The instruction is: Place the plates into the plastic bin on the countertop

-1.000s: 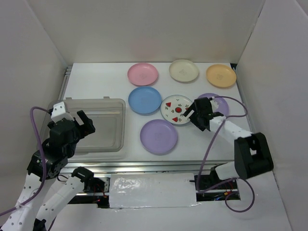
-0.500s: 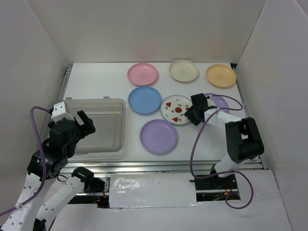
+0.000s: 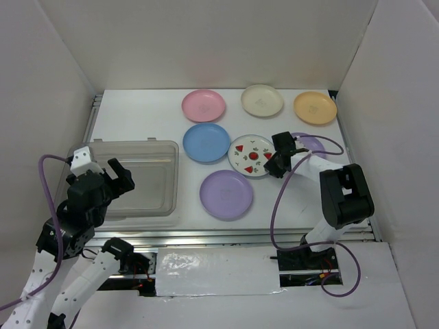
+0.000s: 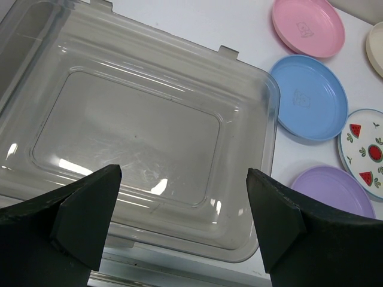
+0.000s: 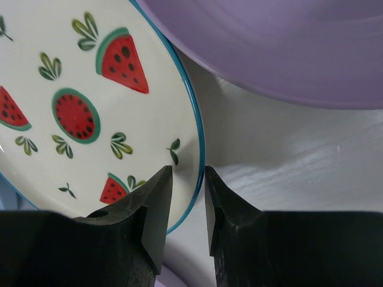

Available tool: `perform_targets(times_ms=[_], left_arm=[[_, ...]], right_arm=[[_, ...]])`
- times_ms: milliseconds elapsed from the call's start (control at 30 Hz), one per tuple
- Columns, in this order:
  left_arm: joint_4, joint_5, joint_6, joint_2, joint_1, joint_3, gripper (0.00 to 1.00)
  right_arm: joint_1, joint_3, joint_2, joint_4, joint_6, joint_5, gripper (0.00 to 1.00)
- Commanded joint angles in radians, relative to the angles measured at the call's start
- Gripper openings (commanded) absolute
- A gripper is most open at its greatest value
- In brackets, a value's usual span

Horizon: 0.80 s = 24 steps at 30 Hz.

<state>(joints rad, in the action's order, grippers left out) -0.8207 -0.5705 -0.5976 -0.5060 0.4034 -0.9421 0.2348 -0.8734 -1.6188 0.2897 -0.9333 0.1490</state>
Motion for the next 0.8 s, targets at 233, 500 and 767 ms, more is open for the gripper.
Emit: perform_targets(times_ms=[233, 500, 767], left_arm=[[0.028, -0.035, 0.004, 0.069, -0.003, -0.006, 0.99], [0.023, -0.035, 0.004, 0.064, -0.003, -0.011, 0.99], [0.101, 0.13, 0.094, 0.011, -0.003, -0.029, 0.99]], right_arm=[[0.02, -0.035, -0.044, 0.062, -0.022, -0.005, 0.17], [0.06, 0.011, 0.144, 0.135, -0.153, 0.181, 0.0], [0.055, -0.108, 0.398, 0.256, -0.067, 0.299, 0.0]])
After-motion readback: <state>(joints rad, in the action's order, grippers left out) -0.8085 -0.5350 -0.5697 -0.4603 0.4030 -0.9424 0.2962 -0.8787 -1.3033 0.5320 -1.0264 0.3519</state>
